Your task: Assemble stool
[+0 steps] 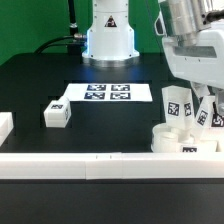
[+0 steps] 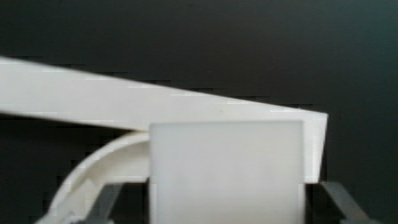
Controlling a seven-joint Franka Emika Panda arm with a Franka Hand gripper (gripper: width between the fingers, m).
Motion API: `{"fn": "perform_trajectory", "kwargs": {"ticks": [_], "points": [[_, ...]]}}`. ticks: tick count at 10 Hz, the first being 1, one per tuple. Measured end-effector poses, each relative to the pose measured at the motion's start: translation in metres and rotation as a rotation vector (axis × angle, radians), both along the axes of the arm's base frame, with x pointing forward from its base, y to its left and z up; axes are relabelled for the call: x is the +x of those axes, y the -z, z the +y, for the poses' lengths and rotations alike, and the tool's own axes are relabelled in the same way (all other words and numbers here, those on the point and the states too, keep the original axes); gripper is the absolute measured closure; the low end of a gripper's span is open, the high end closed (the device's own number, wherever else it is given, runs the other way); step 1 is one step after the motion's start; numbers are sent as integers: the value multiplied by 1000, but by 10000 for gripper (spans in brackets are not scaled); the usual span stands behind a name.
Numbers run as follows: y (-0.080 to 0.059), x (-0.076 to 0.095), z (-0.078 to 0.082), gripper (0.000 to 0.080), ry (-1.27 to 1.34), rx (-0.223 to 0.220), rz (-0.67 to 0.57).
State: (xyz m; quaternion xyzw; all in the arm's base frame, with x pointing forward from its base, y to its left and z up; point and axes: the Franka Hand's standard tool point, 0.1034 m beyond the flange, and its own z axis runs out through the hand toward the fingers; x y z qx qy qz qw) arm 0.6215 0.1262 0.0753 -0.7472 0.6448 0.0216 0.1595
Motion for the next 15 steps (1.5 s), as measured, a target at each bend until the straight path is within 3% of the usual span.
{"fn": "perform_trajectory", "kwargs": {"ticks": [6,12,13,14,15], "points": [[4,-2,1,456,429,148,66],[4,-3,2,456,611,202,124],[3,-3,1,231,585,197,113],[-4,-5,-3,231,537,189,97],[-12,-8,-6,175,487,186,96]]}}
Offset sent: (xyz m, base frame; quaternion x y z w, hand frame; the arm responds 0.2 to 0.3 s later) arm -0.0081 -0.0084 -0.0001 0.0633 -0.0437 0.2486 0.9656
